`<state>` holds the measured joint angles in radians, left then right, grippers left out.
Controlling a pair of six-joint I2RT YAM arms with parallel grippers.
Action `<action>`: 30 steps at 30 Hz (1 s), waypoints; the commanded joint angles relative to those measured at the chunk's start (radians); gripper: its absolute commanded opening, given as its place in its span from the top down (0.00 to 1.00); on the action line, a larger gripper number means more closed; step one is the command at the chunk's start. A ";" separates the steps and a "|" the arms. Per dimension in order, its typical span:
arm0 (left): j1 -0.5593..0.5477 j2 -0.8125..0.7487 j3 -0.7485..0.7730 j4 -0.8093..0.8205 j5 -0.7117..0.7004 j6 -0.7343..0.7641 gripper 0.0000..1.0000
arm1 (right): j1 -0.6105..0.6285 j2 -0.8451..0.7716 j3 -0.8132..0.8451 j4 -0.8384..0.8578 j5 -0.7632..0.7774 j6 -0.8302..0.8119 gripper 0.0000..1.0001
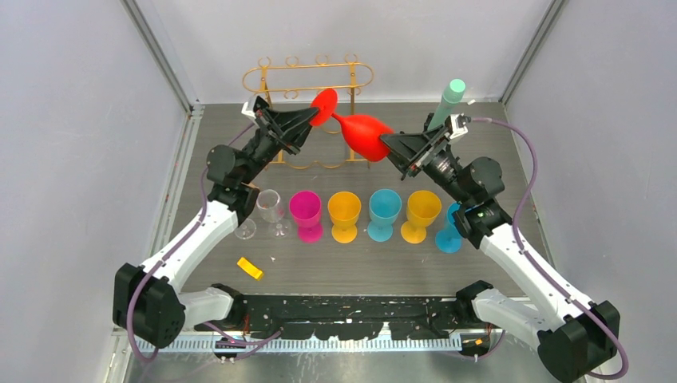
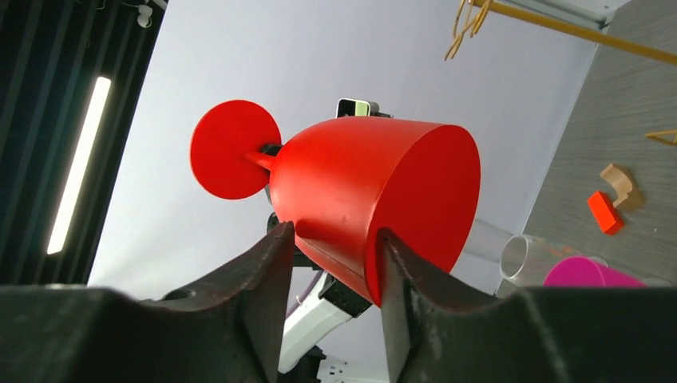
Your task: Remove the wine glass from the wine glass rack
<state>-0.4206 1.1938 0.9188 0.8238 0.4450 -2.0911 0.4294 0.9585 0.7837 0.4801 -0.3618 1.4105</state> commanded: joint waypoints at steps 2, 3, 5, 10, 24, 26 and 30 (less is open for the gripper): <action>0.002 -0.022 -0.027 0.072 -0.012 -0.064 1.00 | 0.010 -0.024 0.028 0.169 0.000 0.010 0.66; 0.002 -0.025 -0.029 0.073 -0.012 -0.061 1.00 | 0.013 -0.029 0.026 0.189 0.003 0.010 0.71; 0.002 -0.026 -0.026 0.076 0.000 -0.055 0.95 | 0.012 -0.035 0.021 0.203 0.007 0.008 0.90; 0.001 -0.030 -0.011 0.086 0.009 -0.011 0.55 | 0.013 -0.045 0.030 0.174 0.012 -0.018 1.00; 0.002 -0.107 -0.029 -0.045 0.070 0.334 0.00 | 0.012 -0.102 0.362 -0.905 0.264 -0.598 1.00; 0.002 -0.119 -0.026 -0.123 0.115 0.404 0.00 | 0.012 -0.077 0.409 -1.030 0.335 -0.676 1.00; 0.002 -0.137 -0.020 -0.268 0.152 0.540 0.00 | 0.013 -0.049 0.455 -1.168 0.467 -0.789 1.00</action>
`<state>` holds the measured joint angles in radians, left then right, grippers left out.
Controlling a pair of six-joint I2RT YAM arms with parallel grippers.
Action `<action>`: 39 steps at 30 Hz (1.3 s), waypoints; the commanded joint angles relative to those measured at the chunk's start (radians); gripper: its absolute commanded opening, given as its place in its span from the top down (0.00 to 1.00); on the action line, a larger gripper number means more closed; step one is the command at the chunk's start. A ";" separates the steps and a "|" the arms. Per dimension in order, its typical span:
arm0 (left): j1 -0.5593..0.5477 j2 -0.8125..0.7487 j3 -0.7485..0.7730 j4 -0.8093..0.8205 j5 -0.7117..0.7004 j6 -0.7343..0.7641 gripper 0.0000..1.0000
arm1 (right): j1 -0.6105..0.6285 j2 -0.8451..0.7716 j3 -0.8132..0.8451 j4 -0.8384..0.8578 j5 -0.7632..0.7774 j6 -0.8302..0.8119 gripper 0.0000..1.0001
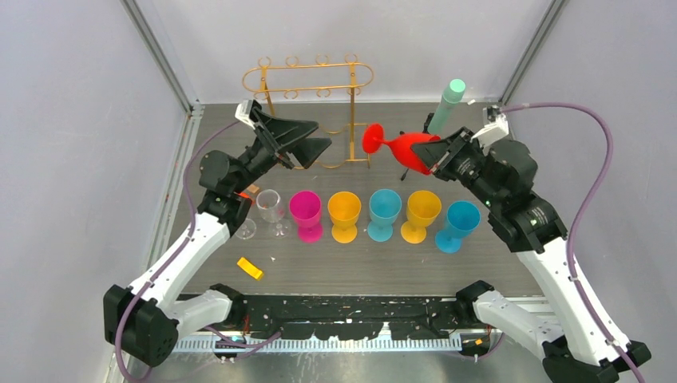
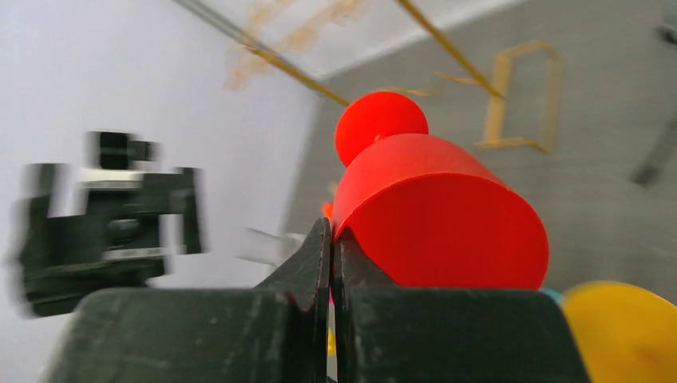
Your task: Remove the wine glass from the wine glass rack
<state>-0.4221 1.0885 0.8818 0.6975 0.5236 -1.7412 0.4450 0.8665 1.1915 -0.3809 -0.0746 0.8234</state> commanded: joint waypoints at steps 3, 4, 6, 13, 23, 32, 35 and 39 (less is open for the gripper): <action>0.005 -0.049 0.044 -0.273 0.089 0.324 0.00 | -0.003 0.076 0.085 -0.389 0.306 -0.246 1.00; 0.005 -0.057 0.056 -0.330 0.091 0.370 0.00 | -0.003 0.083 0.091 -0.423 0.338 -0.265 1.00; 0.005 -0.074 0.091 -0.453 0.073 0.468 0.00 | -0.003 0.098 0.092 -0.441 0.426 -0.297 1.00; 0.005 -0.128 0.180 -0.808 -0.055 0.748 0.00 | -0.036 0.183 0.097 -0.480 0.642 -0.327 1.00; 0.005 -0.151 0.246 -1.069 -0.113 0.932 0.00 | -0.323 0.270 0.066 -0.546 0.543 -0.356 1.00; 0.005 -0.178 0.230 -1.119 -0.126 0.965 0.00 | -0.422 0.313 0.013 -0.612 0.493 -0.316 1.00; 0.005 -0.184 0.229 -1.150 -0.121 0.986 0.00 | -0.483 0.327 -0.002 -0.630 0.464 -0.313 1.00; 0.005 -0.205 0.213 -1.170 -0.116 1.001 0.00 | -0.547 0.368 -0.008 -0.631 0.402 -0.299 1.00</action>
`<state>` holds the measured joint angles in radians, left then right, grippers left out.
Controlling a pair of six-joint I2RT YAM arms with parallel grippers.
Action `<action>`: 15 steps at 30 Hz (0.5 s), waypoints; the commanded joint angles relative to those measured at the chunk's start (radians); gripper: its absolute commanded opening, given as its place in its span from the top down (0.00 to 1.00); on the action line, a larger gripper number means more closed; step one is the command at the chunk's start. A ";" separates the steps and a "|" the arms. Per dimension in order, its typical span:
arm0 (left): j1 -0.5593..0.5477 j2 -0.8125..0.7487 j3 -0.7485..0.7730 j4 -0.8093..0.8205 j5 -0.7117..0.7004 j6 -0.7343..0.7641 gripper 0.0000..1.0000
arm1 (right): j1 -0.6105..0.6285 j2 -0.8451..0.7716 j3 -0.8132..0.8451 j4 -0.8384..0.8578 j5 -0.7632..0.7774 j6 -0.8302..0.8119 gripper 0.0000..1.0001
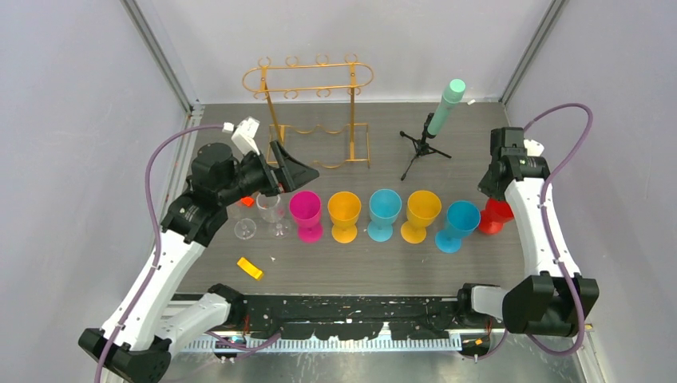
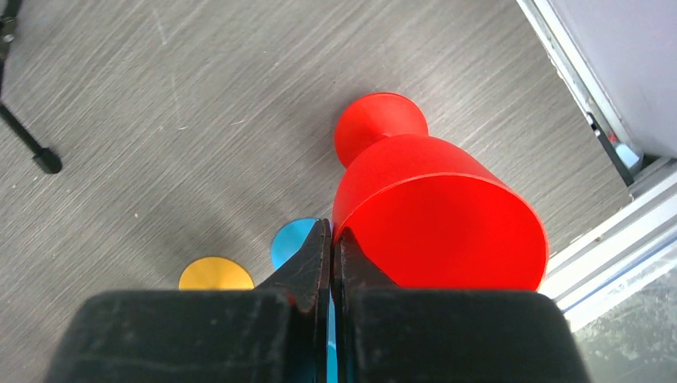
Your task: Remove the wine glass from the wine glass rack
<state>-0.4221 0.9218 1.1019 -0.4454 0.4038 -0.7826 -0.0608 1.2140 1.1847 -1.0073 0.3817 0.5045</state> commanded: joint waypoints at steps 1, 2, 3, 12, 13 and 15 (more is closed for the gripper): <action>0.005 -0.044 -0.011 -0.030 0.002 0.045 0.00 | -0.054 0.025 -0.002 -0.004 -0.061 0.026 1.00; 0.005 -0.049 -0.013 -0.035 -0.002 0.047 0.00 | -0.060 0.033 -0.006 -0.004 -0.080 0.028 1.00; 0.005 -0.054 -0.013 -0.041 -0.006 0.051 0.00 | -0.070 0.036 -0.009 -0.005 -0.088 0.031 1.00; 0.005 -0.039 0.022 -0.088 -0.015 0.093 0.00 | -0.089 0.041 -0.037 -0.041 -0.094 0.041 0.90; 0.005 -0.038 0.021 -0.088 -0.016 0.095 0.00 | -0.089 0.039 -0.038 -0.042 -0.090 0.044 0.87; 0.005 -0.035 0.022 -0.090 -0.016 0.095 0.00 | -0.091 0.039 -0.037 -0.042 -0.082 0.045 0.82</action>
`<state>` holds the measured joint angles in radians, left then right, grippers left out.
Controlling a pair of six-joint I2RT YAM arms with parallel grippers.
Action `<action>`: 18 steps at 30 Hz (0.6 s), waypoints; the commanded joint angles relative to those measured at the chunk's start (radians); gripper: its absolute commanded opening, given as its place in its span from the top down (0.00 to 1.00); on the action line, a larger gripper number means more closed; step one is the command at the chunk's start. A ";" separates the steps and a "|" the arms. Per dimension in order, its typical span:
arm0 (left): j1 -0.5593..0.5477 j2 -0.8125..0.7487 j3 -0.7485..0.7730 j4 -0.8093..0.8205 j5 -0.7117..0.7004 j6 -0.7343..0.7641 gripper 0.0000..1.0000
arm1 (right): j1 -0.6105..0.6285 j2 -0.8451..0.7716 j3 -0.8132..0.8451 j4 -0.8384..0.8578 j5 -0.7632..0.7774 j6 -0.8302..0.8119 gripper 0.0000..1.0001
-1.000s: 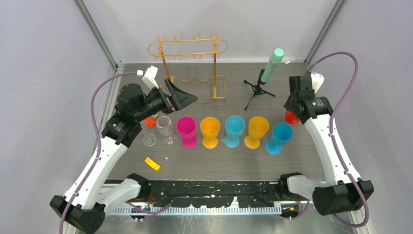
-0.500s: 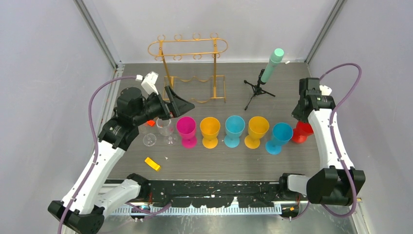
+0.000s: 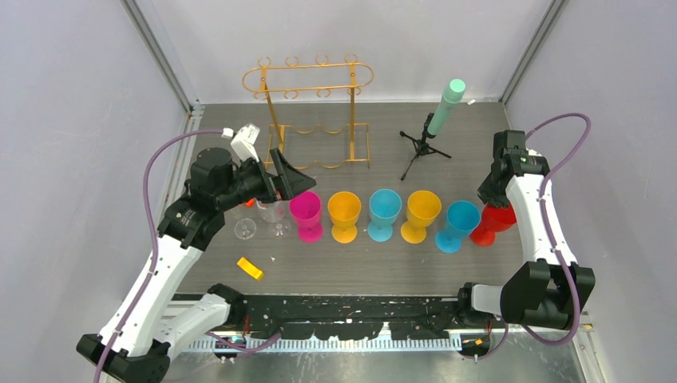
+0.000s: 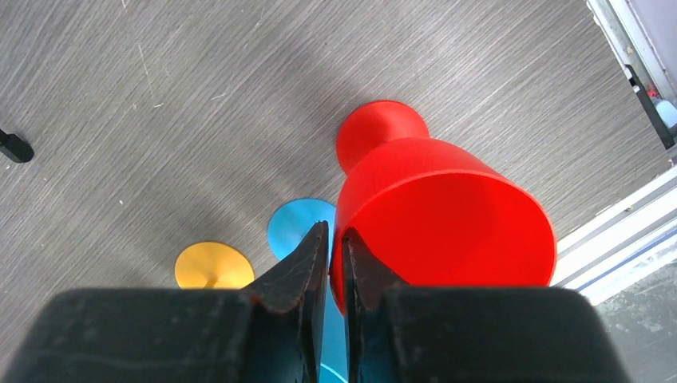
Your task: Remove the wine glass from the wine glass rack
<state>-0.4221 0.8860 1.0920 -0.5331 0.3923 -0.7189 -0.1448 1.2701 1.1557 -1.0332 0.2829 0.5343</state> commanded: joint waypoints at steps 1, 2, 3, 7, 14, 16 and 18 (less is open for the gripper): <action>0.005 0.001 0.035 -0.004 -0.004 0.033 0.00 | -0.006 -0.017 -0.005 -0.017 0.019 0.014 0.81; 0.004 0.001 0.037 -0.008 -0.005 0.034 0.00 | -0.007 -0.017 -0.003 -0.015 0.017 0.014 0.78; 0.005 0.003 0.040 -0.013 -0.007 0.036 0.00 | -0.007 -0.018 0.000 -0.016 0.016 0.013 0.76; 0.005 -0.001 0.063 -0.053 -0.036 0.048 0.00 | -0.007 -0.030 0.027 -0.029 0.003 0.014 0.65; 0.004 -0.022 0.137 -0.155 -0.132 0.080 0.00 | -0.006 -0.114 0.125 -0.067 0.016 0.011 0.54; 0.005 -0.035 0.170 -0.216 -0.196 0.090 0.00 | -0.006 -0.155 0.156 -0.068 -0.035 -0.009 0.46; 0.005 -0.048 0.199 -0.275 -0.263 0.101 0.00 | -0.006 -0.208 0.188 -0.069 -0.078 -0.028 0.37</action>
<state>-0.4221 0.8787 1.2110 -0.6960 0.2630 -0.6632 -0.1463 1.1744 1.2499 -1.0916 0.2653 0.5301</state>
